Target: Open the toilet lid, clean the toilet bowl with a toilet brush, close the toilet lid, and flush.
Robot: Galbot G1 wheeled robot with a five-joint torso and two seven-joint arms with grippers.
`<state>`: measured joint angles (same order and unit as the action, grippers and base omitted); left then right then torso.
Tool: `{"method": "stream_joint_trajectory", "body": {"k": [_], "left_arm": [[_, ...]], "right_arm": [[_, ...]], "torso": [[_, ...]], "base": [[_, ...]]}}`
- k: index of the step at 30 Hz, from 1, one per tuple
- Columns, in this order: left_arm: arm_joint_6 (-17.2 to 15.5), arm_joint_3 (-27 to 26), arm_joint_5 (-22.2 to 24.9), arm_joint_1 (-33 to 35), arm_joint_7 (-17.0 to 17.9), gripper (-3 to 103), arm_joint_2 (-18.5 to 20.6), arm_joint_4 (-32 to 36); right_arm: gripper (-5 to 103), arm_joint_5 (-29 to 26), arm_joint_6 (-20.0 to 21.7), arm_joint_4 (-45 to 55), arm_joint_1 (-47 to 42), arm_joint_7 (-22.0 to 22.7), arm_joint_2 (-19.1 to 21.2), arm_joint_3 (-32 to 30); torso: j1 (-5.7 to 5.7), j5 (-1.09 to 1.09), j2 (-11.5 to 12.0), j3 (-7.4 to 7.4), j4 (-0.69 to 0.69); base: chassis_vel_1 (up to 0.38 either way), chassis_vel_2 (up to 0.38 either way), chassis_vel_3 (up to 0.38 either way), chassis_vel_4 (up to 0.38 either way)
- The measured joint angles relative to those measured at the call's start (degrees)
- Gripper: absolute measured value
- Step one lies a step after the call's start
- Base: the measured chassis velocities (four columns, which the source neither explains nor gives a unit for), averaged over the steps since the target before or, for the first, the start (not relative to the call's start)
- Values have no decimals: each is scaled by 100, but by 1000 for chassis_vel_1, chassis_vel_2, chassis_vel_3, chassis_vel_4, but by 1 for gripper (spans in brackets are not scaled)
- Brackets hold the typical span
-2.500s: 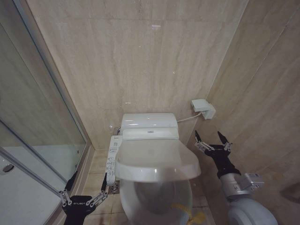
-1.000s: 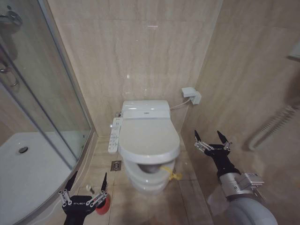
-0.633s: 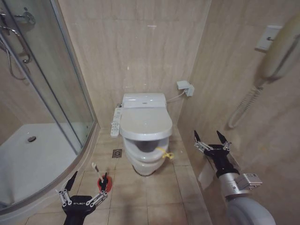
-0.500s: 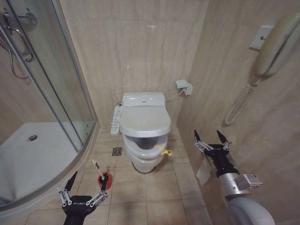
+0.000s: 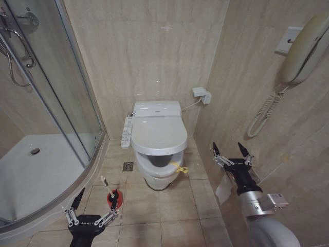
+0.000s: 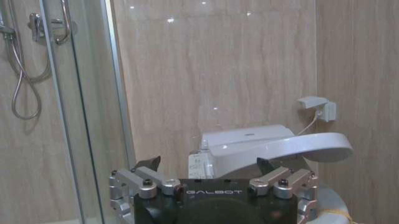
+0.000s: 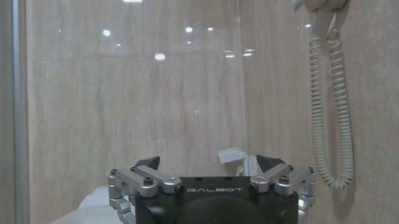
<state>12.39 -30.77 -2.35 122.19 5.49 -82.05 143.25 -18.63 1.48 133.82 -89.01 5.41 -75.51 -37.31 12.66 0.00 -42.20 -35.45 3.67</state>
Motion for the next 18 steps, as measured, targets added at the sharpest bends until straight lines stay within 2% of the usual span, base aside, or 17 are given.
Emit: {"method": "stream_joint_trajectory", "body": {"k": [12, 18], "left_arm": [[0, 0, 0, 0, 0, 100, 0, 0], [0, 0, 0, 0, 0, 100, 0, 0]], "right_arm": [[100, 88, -92, 22, -29, -1, -51, 89], [100, 133, 90, 99, -44, -44, -62, 79]], "torso": [[-2, 0, -1, 1, 0], [-2, 0, -1, 1, 0]], "base": [[0, 0, 0, 0], [0, 0, 0, 0]]}}
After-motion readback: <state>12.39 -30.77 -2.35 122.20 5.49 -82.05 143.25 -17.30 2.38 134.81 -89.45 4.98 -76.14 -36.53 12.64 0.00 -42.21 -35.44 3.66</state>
